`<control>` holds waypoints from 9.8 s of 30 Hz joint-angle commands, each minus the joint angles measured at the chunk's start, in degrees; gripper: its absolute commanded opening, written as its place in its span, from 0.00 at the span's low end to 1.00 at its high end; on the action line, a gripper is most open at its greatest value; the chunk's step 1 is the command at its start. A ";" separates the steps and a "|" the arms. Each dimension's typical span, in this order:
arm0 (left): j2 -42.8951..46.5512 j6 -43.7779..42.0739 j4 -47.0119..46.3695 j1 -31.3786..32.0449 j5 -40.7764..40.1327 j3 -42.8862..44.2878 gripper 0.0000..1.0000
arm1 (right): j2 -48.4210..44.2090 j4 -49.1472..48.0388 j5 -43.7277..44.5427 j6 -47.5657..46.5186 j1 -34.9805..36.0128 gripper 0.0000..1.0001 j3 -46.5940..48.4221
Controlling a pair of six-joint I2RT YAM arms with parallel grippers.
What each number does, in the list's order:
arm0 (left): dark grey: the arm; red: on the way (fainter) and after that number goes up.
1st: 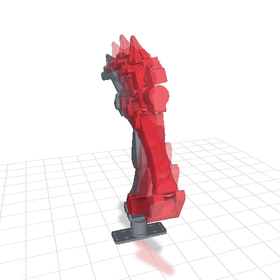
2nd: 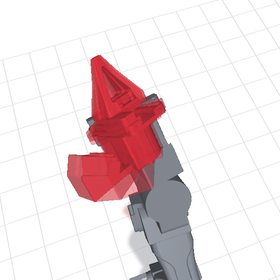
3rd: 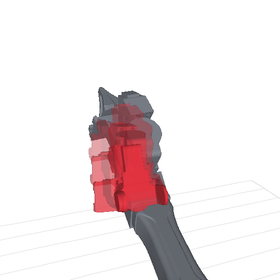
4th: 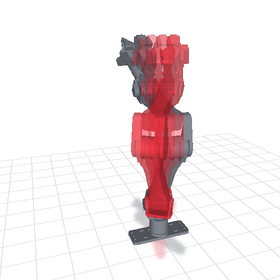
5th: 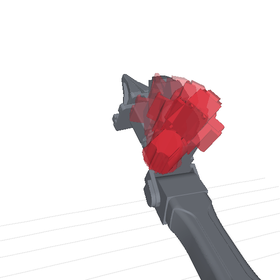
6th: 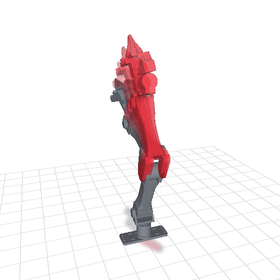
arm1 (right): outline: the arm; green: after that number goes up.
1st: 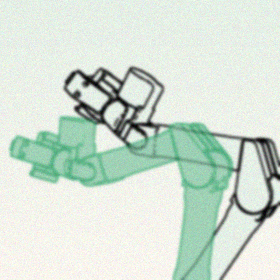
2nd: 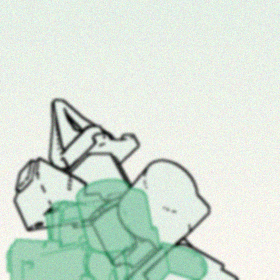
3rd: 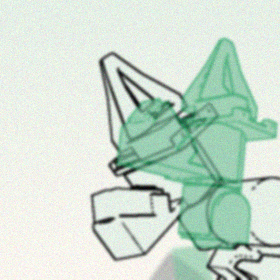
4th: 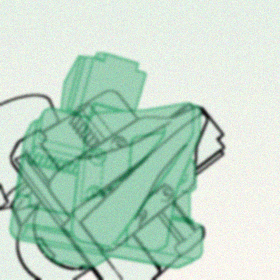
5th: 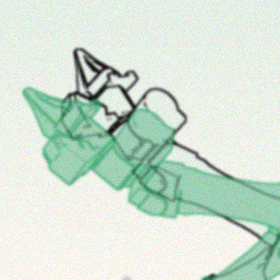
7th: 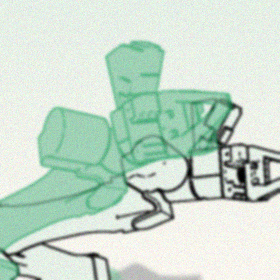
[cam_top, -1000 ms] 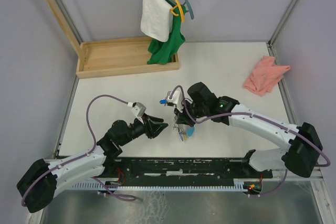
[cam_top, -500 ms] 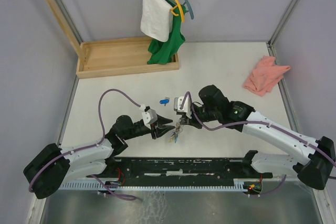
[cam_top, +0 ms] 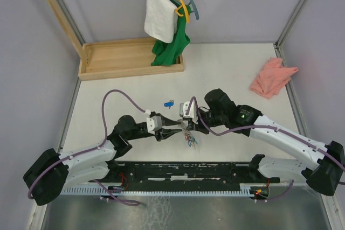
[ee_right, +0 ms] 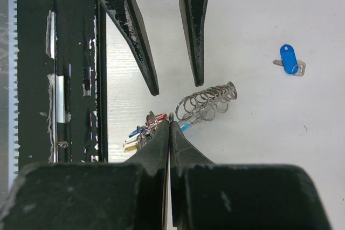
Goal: Put the keys on the keyring
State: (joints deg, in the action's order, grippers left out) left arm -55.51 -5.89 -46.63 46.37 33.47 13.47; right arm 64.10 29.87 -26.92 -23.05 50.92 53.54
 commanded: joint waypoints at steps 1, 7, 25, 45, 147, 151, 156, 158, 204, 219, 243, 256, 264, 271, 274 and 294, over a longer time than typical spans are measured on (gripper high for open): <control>-1.25 -2.45 -1.75 0.24 4.71 3.22 0.39 | -1.51 -2.15 -0.63 -0.30 0.19 0.01 0.37; -5.17 -2.58 -2.08 0.33 7.68 5.13 0.24 | -1.30 -2.41 -1.45 -0.25 0.21 0.01 0.34; -9.42 -5.84 3.53 0.48 9.50 8.54 0.24 | -1.28 -3.37 -2.39 1.31 0.19 0.01 0.54; -10.41 -5.40 2.95 0.48 6.23 7.69 0.26 | -1.34 -5.17 -0.66 4.10 0.24 0.01 0.12; -9.53 -0.36 -11.91 0.48 2.51 -1.06 0.33 | -8.42 -38.17 -14.77 8.79 -5.65 0.01 -20.38; -8.76 -0.69 -10.55 0.47 1.72 -1.08 0.32 | -8.47 -38.46 -14.89 8.98 -5.65 0.01 -20.26; -8.95 -0.43 -10.41 0.47 2.83 -0.35 0.23 | -7.94 -38.45 -15.23 9.24 -5.65 0.01 -20.18; -9.21 -0.36 -10.26 0.47 2.91 -0.12 0.18 | -7.85 -38.49 -15.27 9.25 -5.64 0.01 -20.22; 17.12 37.98 26.19 0.34 -40.72 -10.00 0.47 | 32.07 -18.02 9.97 31.72 1.24 0.45 3.93; -4.64 47.13 19.01 0.38 -30.22 -6.67 0.57 | 30.07 -4.39 23.28 36.73 -4.89 0.42 -0.01; -8.73 47.55 14.64 -1.38 -29.98 -7.43 0.54 | 29.87 -7.99 16.42 19.15 5.63 0.50 4.52; -8.82 46.38 13.82 -1.81 -28.79 -7.68 0.54 | 33.82 -7.45 18.85 18.13 5.83 0.44 6.43; -7.32 44.44 12.63 -1.81 -28.09 -8.00 0.54 | 33.26 -7.45 22.24 18.73 5.75 0.26 6.30; -6.40 41.07 9.54 -1.89 -26.02 -8.63 0.55 | 31.32 -7.54 23.88 19.26 5.39 0.05 6.62; -6.04 38.19 8.26 -1.80 -25.73 -8.60 0.55 | 29.77 -7.64 24.78 19.10 4.63 0.01 6.45; -4.72 34.20 10.09 -1.84 -27.13 -7.10 0.55 | 27.77 -2.77 19.20 13.54 3.77 0.34 6.14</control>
State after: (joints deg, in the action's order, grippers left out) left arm -61.93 31.22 -35.53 44.73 7.60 5.19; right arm 93.69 26.63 -5.17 -6.24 53.98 59.44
